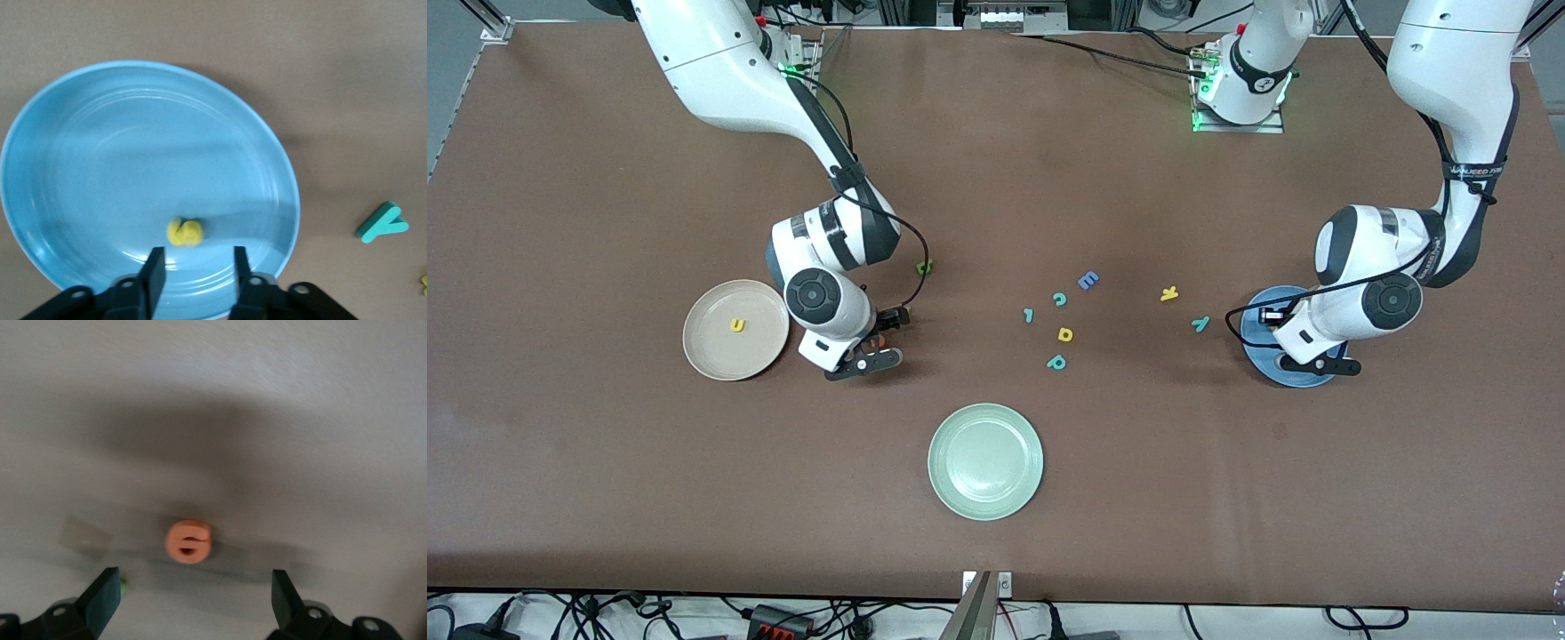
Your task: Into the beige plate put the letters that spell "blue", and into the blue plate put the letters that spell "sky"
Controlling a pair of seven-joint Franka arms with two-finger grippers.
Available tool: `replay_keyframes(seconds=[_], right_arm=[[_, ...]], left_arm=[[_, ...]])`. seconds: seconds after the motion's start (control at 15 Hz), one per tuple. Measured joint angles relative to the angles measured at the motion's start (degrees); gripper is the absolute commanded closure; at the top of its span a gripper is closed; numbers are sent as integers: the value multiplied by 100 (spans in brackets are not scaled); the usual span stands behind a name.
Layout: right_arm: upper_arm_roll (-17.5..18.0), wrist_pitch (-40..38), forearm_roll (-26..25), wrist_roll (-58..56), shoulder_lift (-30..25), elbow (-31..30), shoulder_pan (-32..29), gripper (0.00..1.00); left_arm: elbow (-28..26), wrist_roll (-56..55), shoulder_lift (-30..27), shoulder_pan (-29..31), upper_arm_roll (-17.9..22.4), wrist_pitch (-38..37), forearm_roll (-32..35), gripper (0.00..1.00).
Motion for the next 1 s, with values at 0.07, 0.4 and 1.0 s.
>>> replay_keyframes(seconds=[0.07,0.4,1.0], right_arm=[[-11,25,0,58,33,-3,-6,14],[-12,196,-3,126,62,0,11,41],[-14,222,-39,136,49,28,33,72]], left_arm=[[9,124,-44,-2,-28,-17,1,0],[90,609,-534,-20,-502,-806,1,0],[-332,2687,-274,-133,-1054,437,154,0]])
